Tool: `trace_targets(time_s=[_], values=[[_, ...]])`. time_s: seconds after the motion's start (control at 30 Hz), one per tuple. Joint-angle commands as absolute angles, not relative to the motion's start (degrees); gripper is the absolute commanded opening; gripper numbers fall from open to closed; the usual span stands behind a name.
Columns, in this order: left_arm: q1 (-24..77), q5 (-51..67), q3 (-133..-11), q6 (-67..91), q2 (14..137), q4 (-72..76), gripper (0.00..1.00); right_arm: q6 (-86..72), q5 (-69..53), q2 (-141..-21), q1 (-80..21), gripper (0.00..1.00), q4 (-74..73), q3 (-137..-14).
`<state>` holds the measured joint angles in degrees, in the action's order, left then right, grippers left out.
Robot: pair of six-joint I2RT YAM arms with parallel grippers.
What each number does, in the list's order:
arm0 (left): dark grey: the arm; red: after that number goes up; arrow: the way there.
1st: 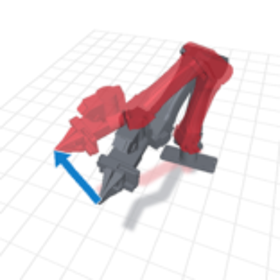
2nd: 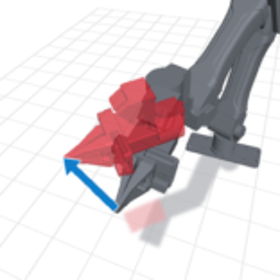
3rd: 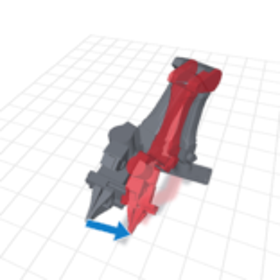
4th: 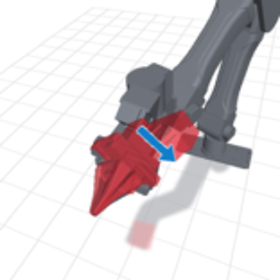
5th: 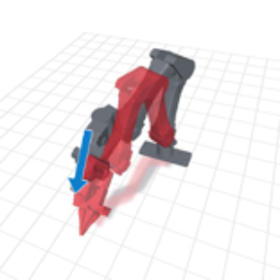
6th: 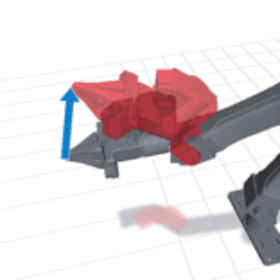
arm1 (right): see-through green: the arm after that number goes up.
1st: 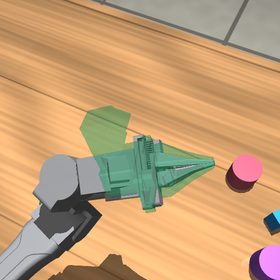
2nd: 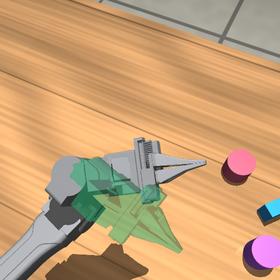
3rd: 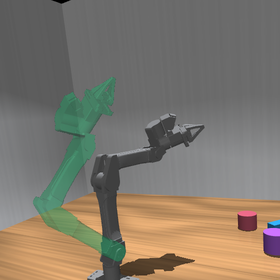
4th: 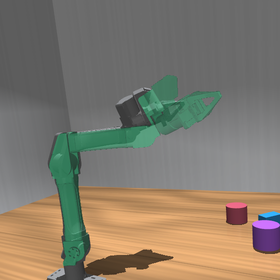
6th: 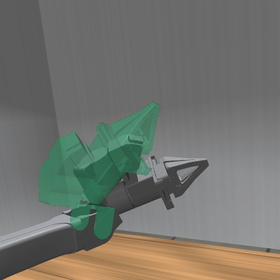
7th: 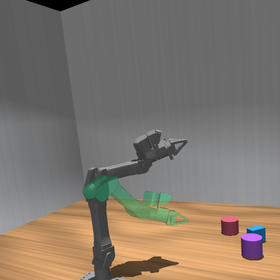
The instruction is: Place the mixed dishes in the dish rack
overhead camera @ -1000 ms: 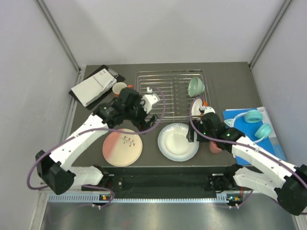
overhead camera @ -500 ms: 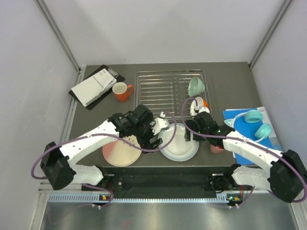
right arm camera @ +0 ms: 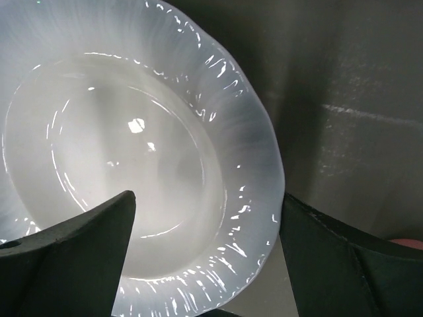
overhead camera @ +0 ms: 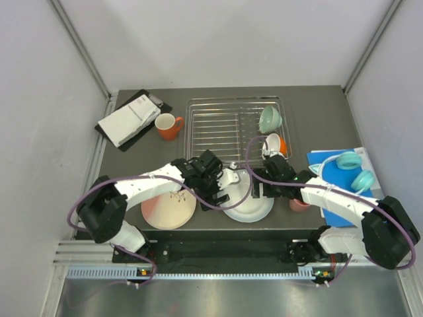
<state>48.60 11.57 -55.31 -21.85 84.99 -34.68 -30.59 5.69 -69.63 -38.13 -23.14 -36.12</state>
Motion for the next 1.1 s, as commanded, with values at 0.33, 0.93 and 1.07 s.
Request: trace_targets(time_s=[0.33, 0.93, 1.07], values=[[50.45, 12.04, -56.95, -25.05, 94.04, -23.74, 0.99, -38.49, -6.66, -63.46, -38.94, 0.81, -16.00, -33.58], [55.99, 10.63, -59.94, -21.80, 96.24, -21.62, 0.99, -39.38, -19.15, -56.06, -38.67, 0.64, -8.09, -32.61], [55.99, 10.81, -60.12, -21.36, 96.15, -21.27, 0.99, -38.94, -20.39, -58.27, -38.67, 0.45, -6.86, -31.82]])
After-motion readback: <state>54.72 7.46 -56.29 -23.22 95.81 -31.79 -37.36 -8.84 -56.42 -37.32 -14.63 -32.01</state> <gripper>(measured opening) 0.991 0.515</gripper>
